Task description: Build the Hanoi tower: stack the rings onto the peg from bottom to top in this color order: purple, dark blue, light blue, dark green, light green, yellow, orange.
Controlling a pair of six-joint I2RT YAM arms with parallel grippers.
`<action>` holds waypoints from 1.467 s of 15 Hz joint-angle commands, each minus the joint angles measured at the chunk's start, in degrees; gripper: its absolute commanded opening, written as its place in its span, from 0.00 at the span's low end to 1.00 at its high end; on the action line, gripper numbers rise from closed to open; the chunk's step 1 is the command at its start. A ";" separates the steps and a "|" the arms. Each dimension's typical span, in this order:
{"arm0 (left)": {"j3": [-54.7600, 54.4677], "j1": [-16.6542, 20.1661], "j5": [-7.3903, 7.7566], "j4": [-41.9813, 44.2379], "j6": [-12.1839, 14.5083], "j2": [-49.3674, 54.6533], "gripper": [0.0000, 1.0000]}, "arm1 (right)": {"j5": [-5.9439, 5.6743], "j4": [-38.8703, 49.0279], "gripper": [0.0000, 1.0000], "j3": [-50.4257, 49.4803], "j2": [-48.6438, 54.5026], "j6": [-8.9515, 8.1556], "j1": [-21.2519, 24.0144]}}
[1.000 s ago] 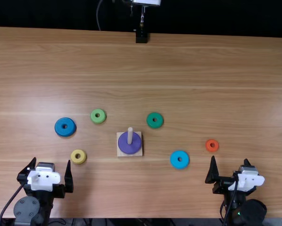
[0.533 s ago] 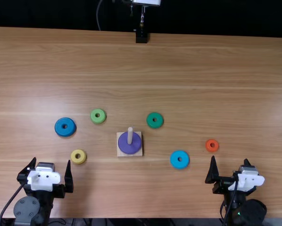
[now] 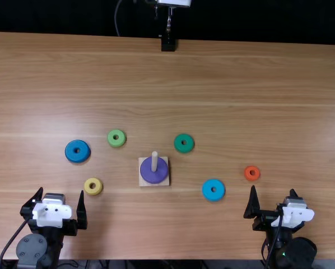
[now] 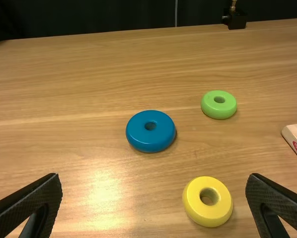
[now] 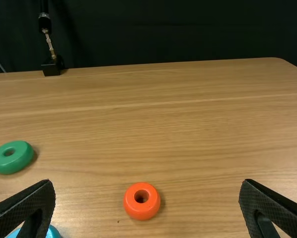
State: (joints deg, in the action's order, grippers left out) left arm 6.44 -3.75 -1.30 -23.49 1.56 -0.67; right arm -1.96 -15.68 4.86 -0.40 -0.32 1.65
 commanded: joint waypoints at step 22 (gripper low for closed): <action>22.74 -1.17 -0.81 7.03 0.65 -26.67 1.00 | -0.89 -4.10 1.00 -3.90 0.40 -0.10 0.46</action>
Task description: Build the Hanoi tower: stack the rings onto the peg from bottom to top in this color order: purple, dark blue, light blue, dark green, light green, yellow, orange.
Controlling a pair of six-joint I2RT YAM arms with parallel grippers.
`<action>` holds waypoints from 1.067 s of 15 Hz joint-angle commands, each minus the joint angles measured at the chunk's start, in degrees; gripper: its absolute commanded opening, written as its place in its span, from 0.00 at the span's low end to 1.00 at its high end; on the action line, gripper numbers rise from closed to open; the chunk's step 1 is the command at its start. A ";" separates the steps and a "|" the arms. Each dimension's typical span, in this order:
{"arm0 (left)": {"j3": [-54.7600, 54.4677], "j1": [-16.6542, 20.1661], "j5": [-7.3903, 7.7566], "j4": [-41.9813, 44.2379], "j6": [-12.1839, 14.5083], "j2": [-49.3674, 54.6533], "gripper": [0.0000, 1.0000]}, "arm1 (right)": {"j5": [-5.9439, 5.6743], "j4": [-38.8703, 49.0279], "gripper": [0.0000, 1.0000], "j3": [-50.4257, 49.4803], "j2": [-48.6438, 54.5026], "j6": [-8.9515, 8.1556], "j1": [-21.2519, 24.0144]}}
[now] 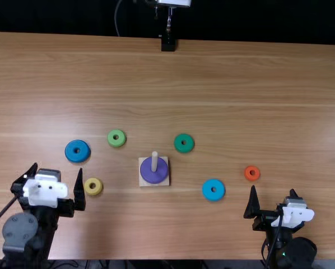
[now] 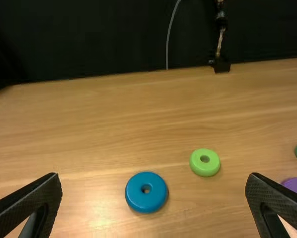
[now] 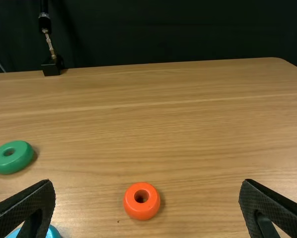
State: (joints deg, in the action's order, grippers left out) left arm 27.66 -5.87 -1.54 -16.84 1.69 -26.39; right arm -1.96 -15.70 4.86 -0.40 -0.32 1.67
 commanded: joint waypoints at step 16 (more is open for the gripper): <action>27.27 5.43 -0.99 -21.44 1.05 -44.36 1.00 | -0.89 -4.08 1.00 -3.90 0.40 -0.10 0.44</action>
State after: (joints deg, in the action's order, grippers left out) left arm 52.16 -1.02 -2.59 -38.20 1.74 -69.23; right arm -1.96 -15.73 4.86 -0.40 -0.32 1.67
